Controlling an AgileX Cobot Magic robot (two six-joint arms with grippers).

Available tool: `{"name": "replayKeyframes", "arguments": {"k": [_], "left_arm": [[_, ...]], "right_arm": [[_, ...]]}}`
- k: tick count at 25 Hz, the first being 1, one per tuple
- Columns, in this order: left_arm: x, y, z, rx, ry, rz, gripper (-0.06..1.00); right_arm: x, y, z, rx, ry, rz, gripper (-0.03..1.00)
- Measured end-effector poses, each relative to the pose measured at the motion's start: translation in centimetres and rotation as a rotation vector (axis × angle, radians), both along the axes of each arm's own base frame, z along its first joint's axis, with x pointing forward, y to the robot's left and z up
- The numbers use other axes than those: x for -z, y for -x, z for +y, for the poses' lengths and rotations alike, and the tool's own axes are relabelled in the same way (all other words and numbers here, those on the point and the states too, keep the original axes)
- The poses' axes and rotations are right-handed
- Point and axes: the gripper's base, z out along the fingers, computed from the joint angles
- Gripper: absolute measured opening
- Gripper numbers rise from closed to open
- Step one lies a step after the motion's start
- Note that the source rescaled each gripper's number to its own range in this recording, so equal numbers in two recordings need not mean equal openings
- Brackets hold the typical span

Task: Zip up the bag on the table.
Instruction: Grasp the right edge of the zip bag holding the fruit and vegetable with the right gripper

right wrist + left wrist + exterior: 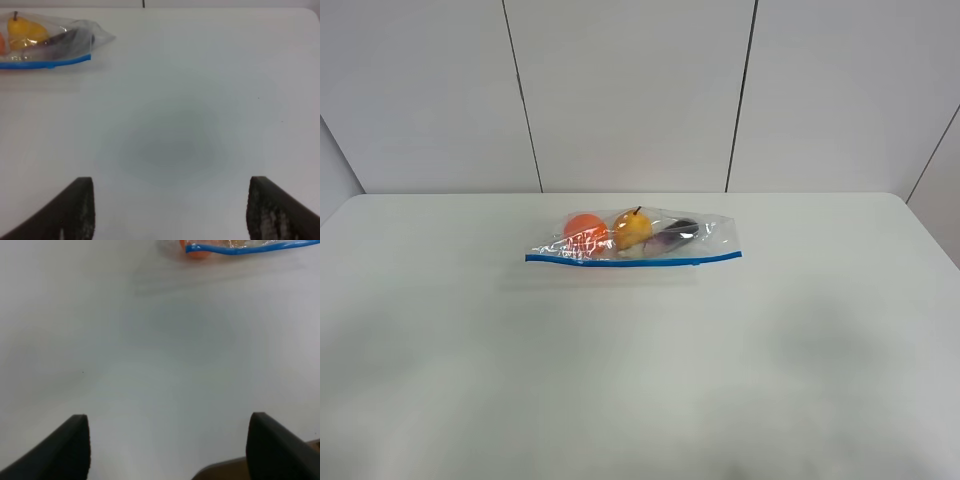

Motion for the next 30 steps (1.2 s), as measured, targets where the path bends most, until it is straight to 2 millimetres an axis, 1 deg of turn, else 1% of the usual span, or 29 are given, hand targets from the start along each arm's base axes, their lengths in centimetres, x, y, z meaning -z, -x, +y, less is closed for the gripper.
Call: {"name": "replayKeyframes", "arguments": {"k": [3,5,7,10,13,15,17,19,21,25,27,30], "left_arm": [[0.0,0.0,0.0,0.0,0.0,0.0,1.0],[0.0,0.0,0.0,0.0,0.0,0.0,1.0],[0.0,0.0,0.0,0.0,0.0,0.0,1.0],[0.0,0.0,0.0,0.0,0.0,0.0,1.0],[0.0,0.0,0.0,0.0,0.0,0.0,1.0],[0.0,0.0,0.0,0.0,0.0,0.0,1.0],[0.0,0.0,0.0,0.0,0.0,0.0,1.0],[0.0,0.0,0.0,0.0,0.0,0.0,1.0],[0.0,0.0,0.0,0.0,0.0,0.0,1.0],[0.0,0.0,0.0,0.0,0.0,0.0,1.0],[0.0,0.0,0.0,0.0,0.0,0.0,1.0],[0.0,0.0,0.0,0.0,0.0,0.0,1.0]], "right_arm": [[-0.3,0.0,0.0,0.003,-0.013,-0.021,1.0],[-1.3,-0.3,0.1,0.004,-0.046,-0.071,1.0],[-2.6,-1.3,0.1,0.01,-0.078,-0.118,1.0],[-3.9,-3.9,0.1,0.012,-0.13,-0.105,1.0],[-4.0,-7.7,0.2,0.016,-0.242,-0.036,1.0],[-3.2,-10.7,0.2,0.03,-0.339,0.049,1.0],[-2.1,-13.4,0.3,0.046,-0.428,0.135,1.0],[-0.4,-16.1,0.4,0.057,-0.488,0.224,1.0],[1.2,-18.1,0.6,0.048,-0.542,0.294,1.0],[4.2,-21.2,1.0,0.024,-0.61,0.392,1.0],[5.6,-22.3,1.1,0.005,-0.62,0.421,1.0],[7.1,-23.5,1.3,-0.029,-0.631,0.431,1.0]]}}
